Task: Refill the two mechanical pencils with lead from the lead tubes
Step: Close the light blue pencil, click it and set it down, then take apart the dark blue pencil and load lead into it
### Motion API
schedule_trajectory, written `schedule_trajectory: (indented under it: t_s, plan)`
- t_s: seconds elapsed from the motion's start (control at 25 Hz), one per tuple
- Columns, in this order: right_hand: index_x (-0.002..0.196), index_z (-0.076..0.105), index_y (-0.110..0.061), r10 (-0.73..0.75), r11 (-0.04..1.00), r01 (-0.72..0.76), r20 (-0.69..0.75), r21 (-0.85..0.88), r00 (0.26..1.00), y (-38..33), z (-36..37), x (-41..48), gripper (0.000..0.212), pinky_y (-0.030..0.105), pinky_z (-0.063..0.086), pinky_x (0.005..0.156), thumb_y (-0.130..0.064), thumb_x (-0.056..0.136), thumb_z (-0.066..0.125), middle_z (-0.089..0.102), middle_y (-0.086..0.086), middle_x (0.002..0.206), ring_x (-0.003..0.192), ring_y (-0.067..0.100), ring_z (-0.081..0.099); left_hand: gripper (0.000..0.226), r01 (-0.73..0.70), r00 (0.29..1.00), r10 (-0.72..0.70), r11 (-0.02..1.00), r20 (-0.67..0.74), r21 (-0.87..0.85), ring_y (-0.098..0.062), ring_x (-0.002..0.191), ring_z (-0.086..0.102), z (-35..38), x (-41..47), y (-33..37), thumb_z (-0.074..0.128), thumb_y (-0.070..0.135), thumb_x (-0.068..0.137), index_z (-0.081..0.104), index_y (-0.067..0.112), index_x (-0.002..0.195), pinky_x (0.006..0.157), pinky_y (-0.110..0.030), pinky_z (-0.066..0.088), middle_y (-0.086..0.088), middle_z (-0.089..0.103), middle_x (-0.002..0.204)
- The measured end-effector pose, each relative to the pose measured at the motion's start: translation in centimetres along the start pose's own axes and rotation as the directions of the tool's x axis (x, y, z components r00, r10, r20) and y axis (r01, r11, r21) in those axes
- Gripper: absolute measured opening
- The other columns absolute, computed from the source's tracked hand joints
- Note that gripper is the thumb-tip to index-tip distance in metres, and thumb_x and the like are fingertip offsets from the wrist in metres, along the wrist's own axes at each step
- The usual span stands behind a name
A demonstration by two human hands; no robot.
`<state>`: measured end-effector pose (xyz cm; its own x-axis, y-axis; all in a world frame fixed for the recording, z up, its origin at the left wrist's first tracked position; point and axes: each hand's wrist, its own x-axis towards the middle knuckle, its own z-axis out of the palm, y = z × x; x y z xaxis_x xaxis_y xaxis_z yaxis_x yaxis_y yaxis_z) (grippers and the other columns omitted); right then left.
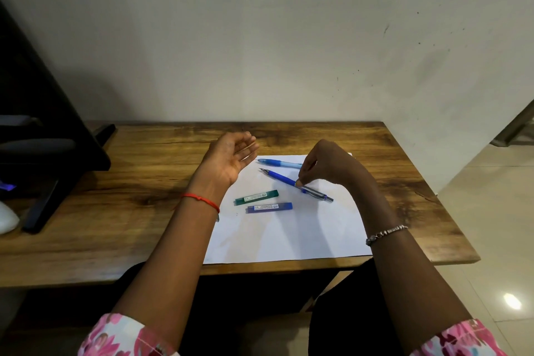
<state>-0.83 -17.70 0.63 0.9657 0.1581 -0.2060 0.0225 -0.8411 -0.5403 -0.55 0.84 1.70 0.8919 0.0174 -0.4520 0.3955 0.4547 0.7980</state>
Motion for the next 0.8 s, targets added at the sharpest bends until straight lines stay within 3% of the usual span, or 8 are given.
schedule_trajectory:
  t_s: [0.16, 0.32, 0.48, 0.56, 0.64, 0.72, 0.8]
  plan:
    - [0.086, 0.072, 0.001, 0.056, 0.992, -0.046, 0.086, -0.117, 0.995, 0.4, 0.8, 0.3, 0.031, 0.023, 0.039, 0.054, -0.013, 0.062, 0.085, 0.063, 0.007, 0.077, 0.065, 0.016, 0.055, 0.015, -0.125, 0.992, 0.126, 0.976, 0.007, 0.180, -0.014, 0.077, 0.062, 0.0, -0.1, -0.3, 0.050, 0.000, 0.088, 0.059, 0.006, 0.098, 0.078, -0.024, 0.050, -0.004, 0.063, 0.083]
    - [0.083, 0.074, -0.001, 0.012, 0.995, -0.014, -0.017, -0.094, 1.000, 0.5, 0.4, 0.3, 0.019, 0.027, 0.045, 0.060, -0.011, 0.067, 0.079, 0.069, 0.012, 0.079, 0.070, 0.020, 0.060, 0.014, -0.283, 0.958, 0.273, 0.858, 0.087, 0.428, -0.017, 0.082, 0.062, 0.4, -0.2, -0.9, 0.059, 0.003, 0.084, 0.061, 0.009, 0.096, 0.080, -0.028, 0.050, -0.003, 0.064, 0.082]
    - [0.079, 0.076, -0.005, -0.081, 0.970, 0.126, -0.209, 0.210, 0.974, 0.2, -1.3, -0.5, 0.009, 0.018, 0.045, 0.055, -0.009, 0.073, 0.071, 0.072, 0.009, 0.074, 0.058, 0.005, 0.056, 0.032, -0.513, 0.854, 0.409, 0.560, 0.321, 0.651, -0.011, 0.098, 0.061, 1.5, -0.6, -1.8, 0.073, 0.014, 0.075, 0.065, 0.009, 0.106, 0.085, -0.019, 0.046, 0.000, 0.066, 0.099]
    - [0.079, 0.076, -0.007, -0.088, 0.894, 0.195, -0.271, 0.403, 0.959, 0.0, -1.8, -1.0, 0.007, 0.010, 0.043, 0.052, -0.012, 0.075, 0.072, 0.070, 0.002, 0.066, 0.054, 0.000, 0.056, 0.039, -0.596, 0.794, 0.435, 0.422, 0.424, 0.683, -0.004, 0.096, 0.058, 2.0, -1.0, -2.2, 0.075, 0.017, 0.074, 0.066, 0.011, 0.111, 0.079, -0.007, 0.043, 0.002, 0.067, 0.103]
    - [0.076, 0.075, -0.011, -0.099, 0.796, 0.254, -0.295, 0.550, 0.950, -0.4, -1.8, -1.1, 0.006, 0.014, 0.043, 0.052, -0.017, 0.076, 0.074, 0.069, -0.003, 0.060, 0.055, 0.004, 0.056, 0.031, -0.682, 0.712, 0.501, 0.322, 0.492, 0.657, -0.005, 0.089, 0.060, 2.1, -1.1, -2.4, 0.071, 0.013, 0.077, 0.068, 0.011, 0.109, 0.076, -0.007, 0.044, -0.001, 0.070, 0.102]
    - [0.077, 0.074, -0.011, -0.100, 0.686, 0.290, -0.308, 0.667, 0.946, -0.8, -1.7, -1.0, 0.005, 0.019, 0.045, 0.054, -0.016, 0.078, 0.072, 0.069, -0.003, 0.061, 0.057, 0.011, 0.056, 0.024, -0.705, 0.685, 0.553, 0.338, 0.475, 0.624, -0.006, 0.076, 0.063, 2.0, -1.0, -2.1, 0.065, 0.007, 0.081, 0.069, 0.007, 0.105, 0.072, -0.011, 0.048, -0.003, 0.071, 0.093]
    - [0.083, 0.073, -0.010, -0.074, 0.575, 0.314, -0.334, 0.756, 0.940, -1.0, -1.6, -0.7, 0.008, 0.022, 0.045, 0.055, -0.017, 0.081, 0.068, 0.069, 0.001, 0.066, 0.060, 0.014, 0.057, 0.023, -0.681, 0.716, 0.552, 0.419, 0.426, 0.601, -0.006, 0.068, 0.062, 1.8, -0.8, -1.7, 0.064, 0.003, 0.082, 0.069, 0.003, 0.104, 0.067, -0.013, 0.051, -0.005, 0.068, 0.087]
